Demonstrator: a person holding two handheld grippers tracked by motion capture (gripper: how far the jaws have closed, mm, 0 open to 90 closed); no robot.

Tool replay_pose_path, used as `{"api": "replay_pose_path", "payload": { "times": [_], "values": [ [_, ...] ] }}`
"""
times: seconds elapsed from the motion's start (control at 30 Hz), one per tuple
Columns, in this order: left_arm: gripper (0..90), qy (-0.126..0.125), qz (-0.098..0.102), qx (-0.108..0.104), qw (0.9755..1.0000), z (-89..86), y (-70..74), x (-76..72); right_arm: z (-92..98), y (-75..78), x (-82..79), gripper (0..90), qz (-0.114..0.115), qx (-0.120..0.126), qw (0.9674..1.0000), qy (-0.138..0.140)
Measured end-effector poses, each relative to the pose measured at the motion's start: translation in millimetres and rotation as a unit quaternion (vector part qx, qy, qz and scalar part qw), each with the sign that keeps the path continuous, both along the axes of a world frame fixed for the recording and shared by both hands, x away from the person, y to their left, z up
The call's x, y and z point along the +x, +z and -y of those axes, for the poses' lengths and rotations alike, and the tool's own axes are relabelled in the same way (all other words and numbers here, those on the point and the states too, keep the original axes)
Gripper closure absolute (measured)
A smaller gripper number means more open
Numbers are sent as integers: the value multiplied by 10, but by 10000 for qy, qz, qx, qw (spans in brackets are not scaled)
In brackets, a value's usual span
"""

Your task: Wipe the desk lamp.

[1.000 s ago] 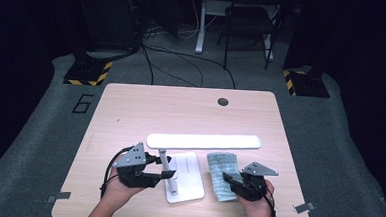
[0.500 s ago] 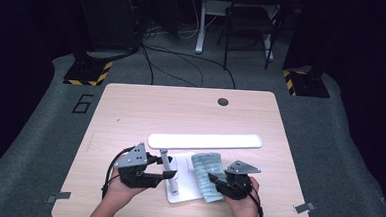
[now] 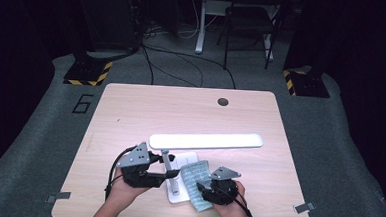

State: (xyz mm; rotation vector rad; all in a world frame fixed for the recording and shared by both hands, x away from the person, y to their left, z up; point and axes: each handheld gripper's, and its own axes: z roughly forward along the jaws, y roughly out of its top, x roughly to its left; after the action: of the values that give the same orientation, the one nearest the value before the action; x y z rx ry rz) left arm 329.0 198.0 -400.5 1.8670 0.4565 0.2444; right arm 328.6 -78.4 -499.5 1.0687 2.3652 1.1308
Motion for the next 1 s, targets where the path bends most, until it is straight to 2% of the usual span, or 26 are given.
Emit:
{"api": "replay_pose_path", "payload": {
  "times": [0.07,0.1,0.13,0.27,0.3,0.47,0.53,0.63,0.83,0.97,1.0],
  "values": [
    [515,3,20,11,10000,-3,0,-4,-15,-5,-19,466,85,17,10000,5],
    [518,-25,48,80,10000,-9,7,-6,-28,-8,-28,484,42,-1,10000,62],
    [521,27,77,59,9999,-1,3,-11,-49,-21,-36,502,-19,-3,9999,122],
    [521,-23,40,65,10000,-14,0,-9,-77,-44,-2,534,32,-201,9994,290],
    [520,-29,41,61,10000,-15,0,-9,-77,-45,14,537,-46,-145,9996,246],
    [520,-19,43,41,10000,-12,-3,-6,-123,-53,101,540,23,-111,9999,117],
    [520,-32,34,43,10000,-15,-2,-5,-143,-45,160,542,56,-212,9996,154],
    [520,-43,31,26,10000,-14,-4,-4,-187,-52,255,543,17,-141,9999,23],
    [520,-61,29,28,10000,-17,-4,-1,-243,-56,495,543,-7,-151,9999,11],
    [521,-35,43,72,10000,-14,2,-5,-303,-56,654,542,-87,-90,9998,-127],
    [521,-34,39,65,10000,-13,1,-5,-315,-55,703,542,-42,-110,9998,-134]
  ]
}}
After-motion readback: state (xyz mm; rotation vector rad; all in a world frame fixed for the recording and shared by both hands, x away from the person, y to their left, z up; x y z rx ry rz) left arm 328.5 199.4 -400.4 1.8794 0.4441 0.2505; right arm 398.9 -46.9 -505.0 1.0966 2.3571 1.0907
